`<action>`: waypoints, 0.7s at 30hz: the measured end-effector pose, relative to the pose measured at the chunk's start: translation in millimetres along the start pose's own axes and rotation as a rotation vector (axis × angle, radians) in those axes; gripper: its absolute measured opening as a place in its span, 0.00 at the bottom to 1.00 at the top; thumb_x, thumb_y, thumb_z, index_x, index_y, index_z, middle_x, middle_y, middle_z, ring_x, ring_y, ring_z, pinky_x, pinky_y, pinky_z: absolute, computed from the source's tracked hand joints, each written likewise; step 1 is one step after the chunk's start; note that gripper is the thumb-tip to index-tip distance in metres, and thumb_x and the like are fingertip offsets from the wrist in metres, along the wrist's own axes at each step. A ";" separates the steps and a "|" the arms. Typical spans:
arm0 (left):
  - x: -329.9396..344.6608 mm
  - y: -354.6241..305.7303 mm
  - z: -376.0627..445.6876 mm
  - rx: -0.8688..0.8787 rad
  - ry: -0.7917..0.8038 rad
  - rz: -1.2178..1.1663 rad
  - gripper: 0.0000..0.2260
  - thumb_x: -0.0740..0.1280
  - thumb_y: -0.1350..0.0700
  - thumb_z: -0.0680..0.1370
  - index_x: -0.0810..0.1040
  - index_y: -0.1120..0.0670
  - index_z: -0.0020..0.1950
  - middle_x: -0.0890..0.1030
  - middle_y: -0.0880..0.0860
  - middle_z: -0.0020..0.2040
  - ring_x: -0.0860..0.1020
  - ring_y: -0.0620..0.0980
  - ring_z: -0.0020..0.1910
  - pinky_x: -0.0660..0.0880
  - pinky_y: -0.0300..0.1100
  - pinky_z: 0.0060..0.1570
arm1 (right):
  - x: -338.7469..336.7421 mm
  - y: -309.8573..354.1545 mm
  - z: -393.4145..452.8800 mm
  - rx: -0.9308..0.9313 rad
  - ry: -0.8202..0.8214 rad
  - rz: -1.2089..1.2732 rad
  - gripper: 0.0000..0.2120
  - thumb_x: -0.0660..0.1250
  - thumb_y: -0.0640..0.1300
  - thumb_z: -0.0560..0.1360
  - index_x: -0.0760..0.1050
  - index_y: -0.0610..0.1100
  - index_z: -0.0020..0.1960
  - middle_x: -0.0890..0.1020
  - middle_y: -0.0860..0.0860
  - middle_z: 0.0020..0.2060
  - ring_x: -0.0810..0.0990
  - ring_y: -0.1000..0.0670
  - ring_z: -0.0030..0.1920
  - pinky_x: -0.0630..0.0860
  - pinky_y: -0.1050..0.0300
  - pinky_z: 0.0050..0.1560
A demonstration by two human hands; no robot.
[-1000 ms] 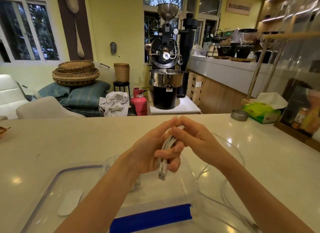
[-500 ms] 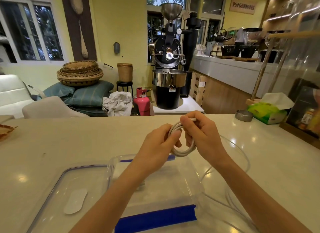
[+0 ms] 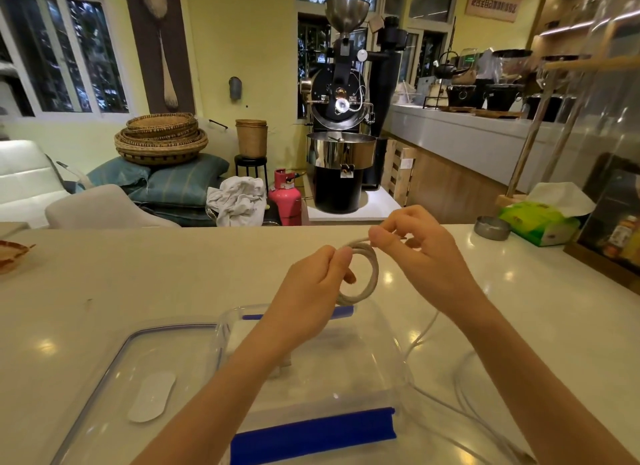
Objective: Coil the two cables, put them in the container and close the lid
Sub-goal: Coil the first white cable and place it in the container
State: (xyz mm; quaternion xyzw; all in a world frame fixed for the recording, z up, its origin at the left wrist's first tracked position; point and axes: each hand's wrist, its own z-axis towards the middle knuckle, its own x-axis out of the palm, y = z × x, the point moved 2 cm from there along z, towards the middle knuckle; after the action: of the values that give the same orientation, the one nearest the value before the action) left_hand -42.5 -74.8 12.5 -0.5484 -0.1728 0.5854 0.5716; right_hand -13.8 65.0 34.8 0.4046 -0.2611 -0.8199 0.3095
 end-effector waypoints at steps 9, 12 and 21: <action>0.8 2.3 -0.6 -0.112 0.146 -0.203 0.14 0.53 0.51 0.80 0.74 0.57 0.53 0.82 0.53 0.42 0.82 0.52 0.42 0.79 0.38 0.42 | -2.4 8.3 -3.3 0.263 0.388 0.447 0.07 0.65 0.45 0.70 0.83 0.49 0.40 0.80 0.57 0.54 0.76 0.56 0.56 0.68 0.60 0.56; -2.3 1.4 -1.7 -0.178 0.272 -0.393 0.14 0.53 0.51 0.80 0.75 0.55 0.56 0.84 0.60 0.42 0.84 0.55 0.41 0.82 0.43 0.41 | 3.1 3.0 -8.4 0.279 0.456 0.523 0.14 0.67 0.48 0.63 0.82 0.46 0.47 0.81 0.56 0.56 0.76 0.60 0.57 0.68 0.63 0.54; -9.7 1.3 -3.7 -0.210 0.385 -0.513 0.15 0.51 0.47 0.80 0.77 0.46 0.51 0.85 0.54 0.37 0.84 0.54 0.40 0.81 0.39 0.39 | 21.4 -0.6 -14.8 0.270 0.371 0.667 0.15 0.67 0.47 0.66 0.82 0.45 0.50 0.85 0.51 0.47 0.81 0.55 0.48 0.76 0.68 0.44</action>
State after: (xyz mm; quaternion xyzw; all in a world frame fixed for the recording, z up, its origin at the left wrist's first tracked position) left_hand -42.5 -85.0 14.5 -0.6435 -0.2530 0.2872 0.6629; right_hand -12.1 47.3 15.7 0.4757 -0.4234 -0.5459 0.5444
